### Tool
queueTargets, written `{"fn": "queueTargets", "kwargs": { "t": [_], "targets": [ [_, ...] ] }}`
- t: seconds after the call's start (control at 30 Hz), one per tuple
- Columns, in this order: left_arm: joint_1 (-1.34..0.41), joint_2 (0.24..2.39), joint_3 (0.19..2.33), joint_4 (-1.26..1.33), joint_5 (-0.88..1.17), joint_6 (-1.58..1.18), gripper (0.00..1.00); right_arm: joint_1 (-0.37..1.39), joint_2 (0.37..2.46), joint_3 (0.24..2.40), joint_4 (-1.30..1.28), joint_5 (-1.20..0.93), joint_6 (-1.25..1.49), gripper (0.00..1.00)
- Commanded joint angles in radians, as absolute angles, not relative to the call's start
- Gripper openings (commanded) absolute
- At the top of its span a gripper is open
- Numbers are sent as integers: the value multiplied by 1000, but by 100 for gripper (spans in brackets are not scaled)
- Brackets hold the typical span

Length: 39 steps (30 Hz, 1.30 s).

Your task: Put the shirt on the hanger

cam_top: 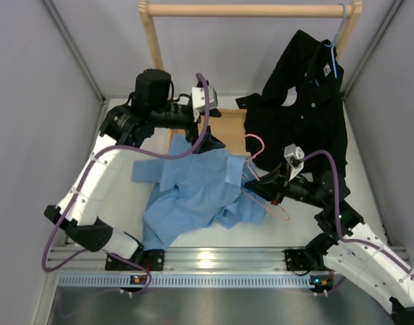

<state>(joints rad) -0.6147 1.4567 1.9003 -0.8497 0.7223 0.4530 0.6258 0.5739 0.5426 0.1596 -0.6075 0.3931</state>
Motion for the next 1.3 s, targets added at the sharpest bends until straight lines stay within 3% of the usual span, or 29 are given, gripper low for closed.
{"fn": "queueTargets", "kwargs": {
  "t": [0.0,0.2,0.3,0.47,0.67,0.77,0.93,1.27],
  "targets": [
    [-589,1506,1980,-1038,1129,542,98,617,554,554,166,-693,327,0],
    [-591,1534,1905,-1055,1147,505,97,612,540,572,124,-724,281,0],
    [-621,1533,1858,-1057,1152,480,83,614,561,604,104,-753,259,0],
    [-732,1543,1842,-1060,956,450,81,614,624,640,94,-844,222,0],
    [-742,1542,1787,-1060,919,439,71,612,626,664,78,-851,175,0],
    [-742,1526,1755,-1060,942,456,56,612,643,686,51,-847,157,0],
    [-744,1513,1743,-1060,951,471,46,614,663,703,46,-848,146,0],
    [-739,1491,1741,-1058,939,479,16,612,663,707,40,-873,120,0]
  ]
}}
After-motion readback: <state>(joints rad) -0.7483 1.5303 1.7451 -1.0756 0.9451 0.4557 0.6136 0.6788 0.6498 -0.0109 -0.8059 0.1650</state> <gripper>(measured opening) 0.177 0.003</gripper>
